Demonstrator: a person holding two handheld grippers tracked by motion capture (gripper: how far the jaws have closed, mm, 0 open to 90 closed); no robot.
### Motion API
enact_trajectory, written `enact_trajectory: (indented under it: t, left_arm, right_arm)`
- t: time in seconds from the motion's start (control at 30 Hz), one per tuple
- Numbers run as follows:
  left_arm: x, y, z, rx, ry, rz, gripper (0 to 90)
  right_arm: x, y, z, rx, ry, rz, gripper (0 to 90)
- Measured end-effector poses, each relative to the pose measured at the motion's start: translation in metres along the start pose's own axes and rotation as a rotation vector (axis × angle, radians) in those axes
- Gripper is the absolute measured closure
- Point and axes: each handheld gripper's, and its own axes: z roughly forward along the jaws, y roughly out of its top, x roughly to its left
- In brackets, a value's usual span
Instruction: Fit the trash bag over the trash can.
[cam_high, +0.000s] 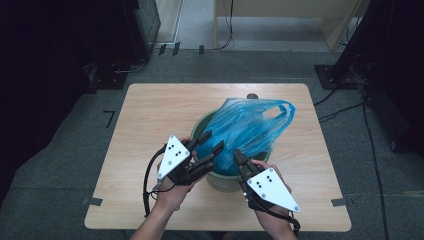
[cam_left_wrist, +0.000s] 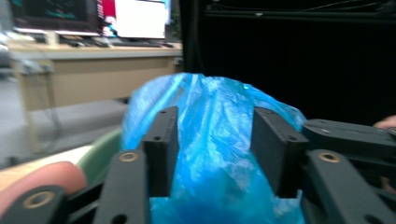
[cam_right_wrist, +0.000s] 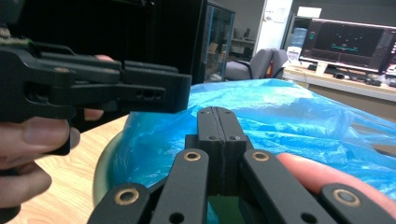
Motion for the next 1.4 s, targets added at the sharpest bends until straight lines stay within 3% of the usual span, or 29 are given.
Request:
enact_trajectory:
  t: [0.1,0.13,0.2,0.27,0.37,0.47,0.67,0.83,0.97,1.1,1.27,1.33,1.4]
  left_arm:
    - [0.000,-0.006,-0.001,0.025,-0.010,0.011,76.7]
    - [0.000,-0.008,-0.002,0.028,-0.005,0.012,86.7]
    - [0.001,-0.011,-0.005,0.026,0.007,0.009,89.6]
    - [0.006,-0.015,-0.011,0.008,0.016,-0.018,90.0]
    - [0.011,-0.021,-0.016,-0.008,0.033,-0.051,90.0]
    - [0.013,-0.023,-0.017,-0.009,0.045,-0.058,90.0]
    - [0.020,-0.032,-0.020,-0.014,0.058,-0.078,90.0]
    - [0.024,-0.035,-0.020,-0.021,0.061,-0.080,90.0]
    - [0.026,-0.037,-0.022,-0.030,0.068,-0.073,90.0]
    - [0.028,-0.040,-0.024,-0.041,0.065,-0.073,90.0]
    - [0.029,-0.041,-0.025,-0.048,0.058,-0.059,90.0]
    - [0.029,-0.042,-0.026,-0.051,0.057,-0.052,90.0]
    - [0.029,-0.043,-0.026,-0.053,0.056,-0.045,90.0]
  right_arm:
    - [0.001,-0.001,-0.003,-0.010,0.009,0.009,90.0]
    - [0.002,-0.001,-0.004,-0.011,0.012,-0.005,90.0]
    - [0.003,-0.001,-0.004,-0.012,0.010,-0.009,90.0]
    - [0.002,0.000,-0.005,-0.012,0.019,0.000,88.2]
    - [0.000,0.000,-0.006,-0.001,0.040,0.006,73.4]
    - [-0.005,0.001,-0.007,0.000,0.019,0.015,58.4]
    - [-0.032,0.005,-0.013,-0.029,-0.085,0.047,53.8]
    - [-0.066,0.005,-0.015,-0.014,-0.195,0.116,53.8]
    - [-0.087,-0.005,-0.010,0.038,-0.274,0.158,53.6]
    - [-0.100,-0.017,-0.001,0.081,-0.270,0.239,53.0]
    - [-0.105,-0.023,0.009,0.088,-0.241,0.338,52.7]
    - [-0.107,-0.022,0.013,0.099,-0.254,0.374,49.3]
    - [-0.111,-0.019,0.016,0.094,-0.267,0.444,48.4]
